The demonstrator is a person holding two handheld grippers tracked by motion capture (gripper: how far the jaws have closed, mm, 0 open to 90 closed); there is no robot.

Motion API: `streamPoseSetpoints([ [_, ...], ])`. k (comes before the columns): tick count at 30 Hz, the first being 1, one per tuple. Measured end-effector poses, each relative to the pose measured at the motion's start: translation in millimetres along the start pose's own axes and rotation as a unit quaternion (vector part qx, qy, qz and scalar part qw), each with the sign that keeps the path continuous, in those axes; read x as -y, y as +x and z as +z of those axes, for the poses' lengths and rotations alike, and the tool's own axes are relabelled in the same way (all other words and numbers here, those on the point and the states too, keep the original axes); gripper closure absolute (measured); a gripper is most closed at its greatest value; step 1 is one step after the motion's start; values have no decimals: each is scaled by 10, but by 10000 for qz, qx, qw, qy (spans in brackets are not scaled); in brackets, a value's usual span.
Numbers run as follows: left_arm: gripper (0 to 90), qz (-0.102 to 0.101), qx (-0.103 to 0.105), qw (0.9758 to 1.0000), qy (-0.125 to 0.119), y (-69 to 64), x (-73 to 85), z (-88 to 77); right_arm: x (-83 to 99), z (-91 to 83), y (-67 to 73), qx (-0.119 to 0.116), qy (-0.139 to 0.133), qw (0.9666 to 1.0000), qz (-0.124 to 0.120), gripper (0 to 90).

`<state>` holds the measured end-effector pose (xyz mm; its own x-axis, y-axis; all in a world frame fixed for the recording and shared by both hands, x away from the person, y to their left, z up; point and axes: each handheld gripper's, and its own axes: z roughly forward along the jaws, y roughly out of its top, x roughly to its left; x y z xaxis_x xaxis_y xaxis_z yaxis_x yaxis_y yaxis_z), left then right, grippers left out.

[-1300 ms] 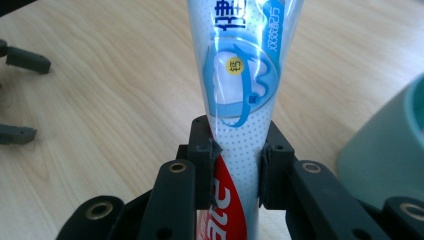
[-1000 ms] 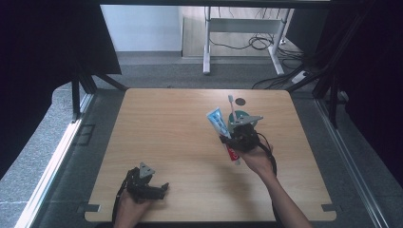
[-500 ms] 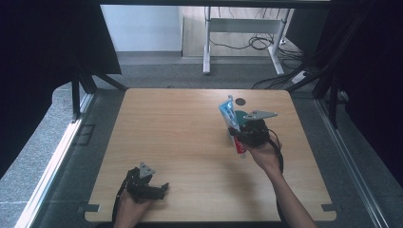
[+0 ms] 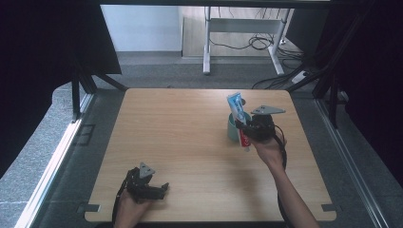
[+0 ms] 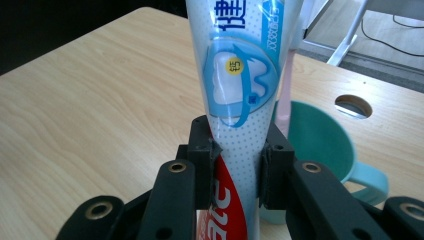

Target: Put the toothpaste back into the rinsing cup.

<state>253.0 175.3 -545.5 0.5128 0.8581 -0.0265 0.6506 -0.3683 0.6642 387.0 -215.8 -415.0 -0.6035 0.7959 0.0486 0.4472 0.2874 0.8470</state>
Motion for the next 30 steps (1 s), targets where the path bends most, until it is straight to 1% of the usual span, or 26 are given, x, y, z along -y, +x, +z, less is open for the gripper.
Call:
streamPoseSetpoints([
  [4, 0, -1, 3, 10000, 1, 1, 0, 0, -45, -11, -43, 48, -84, 9999, 50, 725],
  [8, 0, -2, 1, 10000, -2, 0, 0, 0, -111, -18, -72, 118, -180, 9998, 46, 725],
  [15, 0, -1, 1, 10000, 1, 1, 0, 0, -222, -4, -102, 167, -235, 9996, 32, 724],
  [30, 0, -2, 2, 10000, -1, 0, 0, 0, -337, 29, -202, 244, -414, 9987, 153, 724],
])
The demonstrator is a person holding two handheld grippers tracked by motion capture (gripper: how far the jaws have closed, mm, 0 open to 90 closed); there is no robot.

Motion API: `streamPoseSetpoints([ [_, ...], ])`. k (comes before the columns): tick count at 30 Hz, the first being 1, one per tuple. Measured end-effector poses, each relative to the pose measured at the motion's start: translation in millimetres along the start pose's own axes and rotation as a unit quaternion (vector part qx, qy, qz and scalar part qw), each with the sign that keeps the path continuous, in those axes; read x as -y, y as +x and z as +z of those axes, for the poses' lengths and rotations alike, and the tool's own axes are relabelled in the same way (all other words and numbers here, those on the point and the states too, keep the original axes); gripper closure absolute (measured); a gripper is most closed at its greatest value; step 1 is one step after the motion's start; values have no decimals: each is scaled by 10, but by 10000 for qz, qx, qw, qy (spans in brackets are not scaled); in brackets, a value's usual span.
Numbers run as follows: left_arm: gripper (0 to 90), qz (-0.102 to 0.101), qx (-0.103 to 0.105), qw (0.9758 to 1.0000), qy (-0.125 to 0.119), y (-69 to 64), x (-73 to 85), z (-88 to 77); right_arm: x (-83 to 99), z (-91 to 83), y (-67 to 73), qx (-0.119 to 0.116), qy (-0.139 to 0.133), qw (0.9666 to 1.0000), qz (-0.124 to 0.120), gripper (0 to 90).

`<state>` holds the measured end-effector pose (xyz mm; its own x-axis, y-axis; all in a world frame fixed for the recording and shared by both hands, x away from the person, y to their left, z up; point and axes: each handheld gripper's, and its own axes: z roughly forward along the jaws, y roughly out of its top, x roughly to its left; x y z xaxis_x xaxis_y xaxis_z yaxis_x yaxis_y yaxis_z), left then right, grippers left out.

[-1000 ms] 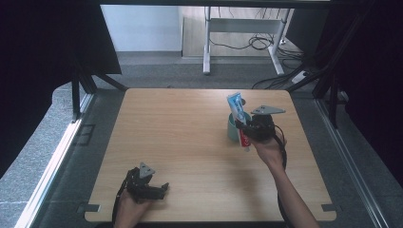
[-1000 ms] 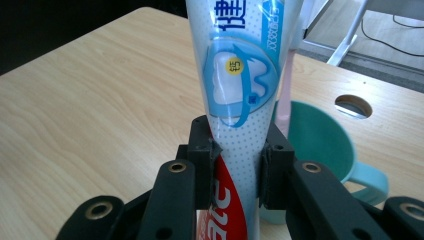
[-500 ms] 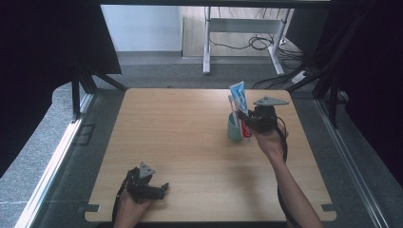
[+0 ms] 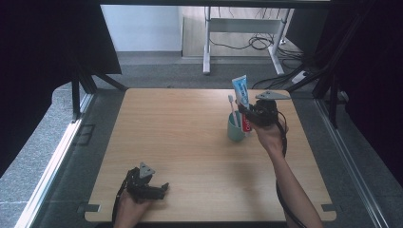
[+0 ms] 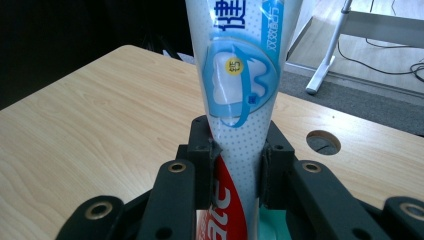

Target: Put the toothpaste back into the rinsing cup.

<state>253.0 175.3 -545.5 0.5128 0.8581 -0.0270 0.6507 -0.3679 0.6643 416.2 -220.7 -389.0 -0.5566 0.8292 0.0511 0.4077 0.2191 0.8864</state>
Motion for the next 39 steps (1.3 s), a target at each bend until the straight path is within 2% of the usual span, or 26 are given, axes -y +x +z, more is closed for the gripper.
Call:
streamPoseSetpoints([
  [19, 0, 0, -1, 10000, 2, 0, 0, 0, -154, 112, -60, 197, -161, 9997, -8, 725],
  [39, 0, -2, 2, 10000, -2, -1, 0, 0, -149, 350, -69, 309, -244, 9992, -101, 724],
])
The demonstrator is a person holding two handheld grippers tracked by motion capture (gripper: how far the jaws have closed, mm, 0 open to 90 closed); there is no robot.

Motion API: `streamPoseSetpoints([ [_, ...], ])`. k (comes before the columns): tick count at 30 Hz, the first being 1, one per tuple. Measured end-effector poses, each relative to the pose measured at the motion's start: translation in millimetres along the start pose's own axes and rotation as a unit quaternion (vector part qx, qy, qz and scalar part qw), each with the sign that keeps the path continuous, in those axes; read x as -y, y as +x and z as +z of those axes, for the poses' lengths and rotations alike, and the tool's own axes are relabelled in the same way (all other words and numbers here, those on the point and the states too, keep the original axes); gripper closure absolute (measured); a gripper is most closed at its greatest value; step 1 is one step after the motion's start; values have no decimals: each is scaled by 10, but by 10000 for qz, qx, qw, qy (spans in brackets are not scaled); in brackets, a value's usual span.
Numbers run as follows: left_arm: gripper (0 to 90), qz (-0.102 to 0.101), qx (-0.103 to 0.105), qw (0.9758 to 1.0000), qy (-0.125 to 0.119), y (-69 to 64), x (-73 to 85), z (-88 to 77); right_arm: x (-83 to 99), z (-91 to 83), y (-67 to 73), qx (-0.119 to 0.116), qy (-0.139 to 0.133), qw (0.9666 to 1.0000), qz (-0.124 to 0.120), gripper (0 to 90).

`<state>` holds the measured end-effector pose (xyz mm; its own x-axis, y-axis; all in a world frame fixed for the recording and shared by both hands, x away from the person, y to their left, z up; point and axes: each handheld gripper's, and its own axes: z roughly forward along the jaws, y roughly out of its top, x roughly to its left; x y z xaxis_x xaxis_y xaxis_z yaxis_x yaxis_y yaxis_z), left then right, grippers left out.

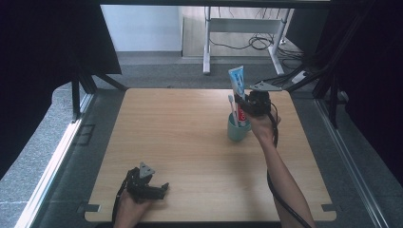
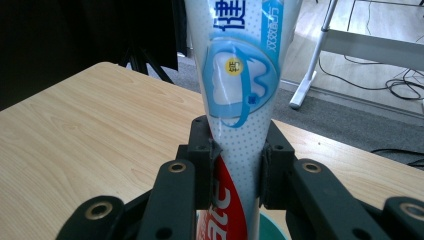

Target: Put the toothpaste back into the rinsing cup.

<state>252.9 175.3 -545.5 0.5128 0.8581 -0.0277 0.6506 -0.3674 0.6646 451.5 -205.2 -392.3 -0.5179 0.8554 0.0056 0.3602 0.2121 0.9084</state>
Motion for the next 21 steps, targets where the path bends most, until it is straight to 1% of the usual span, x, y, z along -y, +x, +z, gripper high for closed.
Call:
streamPoseSetpoints([
  [9, 0, 6, -4, 10000, 0, 1, 0, 0, 110, 106, -14, 50, 24, 10000, -6, 724],
  [21, 0, 8, -2, 10000, 23, 1, 0, -3, 253, 201, -45, 80, 110, 9999, 34, 723],
])
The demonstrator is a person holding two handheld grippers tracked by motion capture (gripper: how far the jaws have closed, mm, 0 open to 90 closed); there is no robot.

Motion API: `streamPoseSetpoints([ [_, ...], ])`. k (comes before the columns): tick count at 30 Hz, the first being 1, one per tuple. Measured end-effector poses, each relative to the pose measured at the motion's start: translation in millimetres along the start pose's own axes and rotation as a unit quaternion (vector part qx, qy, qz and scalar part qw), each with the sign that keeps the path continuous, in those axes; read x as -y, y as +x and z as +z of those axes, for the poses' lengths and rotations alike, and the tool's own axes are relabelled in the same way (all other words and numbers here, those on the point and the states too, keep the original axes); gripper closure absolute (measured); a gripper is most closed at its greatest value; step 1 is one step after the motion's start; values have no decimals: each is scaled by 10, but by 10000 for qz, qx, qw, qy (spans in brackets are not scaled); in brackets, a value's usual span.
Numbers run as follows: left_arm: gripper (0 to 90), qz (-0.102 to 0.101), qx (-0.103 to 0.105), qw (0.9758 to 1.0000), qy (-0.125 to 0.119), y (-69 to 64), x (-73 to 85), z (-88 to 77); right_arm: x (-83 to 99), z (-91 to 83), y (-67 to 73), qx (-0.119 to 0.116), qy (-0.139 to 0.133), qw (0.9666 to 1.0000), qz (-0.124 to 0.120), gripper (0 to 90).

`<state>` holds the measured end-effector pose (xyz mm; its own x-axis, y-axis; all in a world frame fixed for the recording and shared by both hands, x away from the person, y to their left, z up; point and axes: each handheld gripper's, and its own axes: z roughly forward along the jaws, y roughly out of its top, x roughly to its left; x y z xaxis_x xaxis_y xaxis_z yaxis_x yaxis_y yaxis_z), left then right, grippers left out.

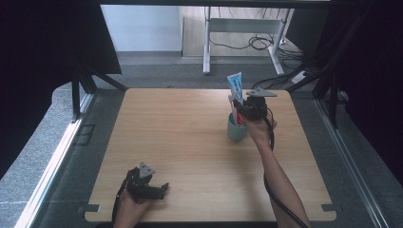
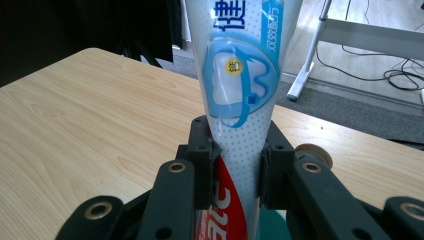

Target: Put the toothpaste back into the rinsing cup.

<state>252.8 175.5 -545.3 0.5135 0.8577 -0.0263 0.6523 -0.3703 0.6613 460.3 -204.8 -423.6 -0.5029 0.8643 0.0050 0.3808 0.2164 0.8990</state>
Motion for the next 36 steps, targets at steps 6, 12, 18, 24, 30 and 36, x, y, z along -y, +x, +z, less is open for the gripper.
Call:
streamPoseSetpoints([
  [6, 0, -6, 0, 10000, 0, -1, 0, 0, 81, 34, -31, 28, 49, 10000, 55, 722],
  [12, 0, -5, 0, 10000, -1, -1, 0, 0, 155, 53, -66, 53, 94, 9999, 129, 721],
  [18, 0, -6, 0, 10000, -2, -1, 0, 0, 207, 61, -97, 68, 104, 9997, 202, 721],
  [24, 0, -4, -1, 10000, -2, -1, 0, 0, 259, 78, -107, 66, 152, 9996, 232, 718],
  [30, 0, -5, -1, 10000, -3, -1, 0, 1, 300, 88, -124, 75, 154, 9994, 307, 717],
  [36, 0, -3, 0, 10000, -1, -1, 0, 0, 337, 90, -135, 63, 159, 9992, 350, 715],
])
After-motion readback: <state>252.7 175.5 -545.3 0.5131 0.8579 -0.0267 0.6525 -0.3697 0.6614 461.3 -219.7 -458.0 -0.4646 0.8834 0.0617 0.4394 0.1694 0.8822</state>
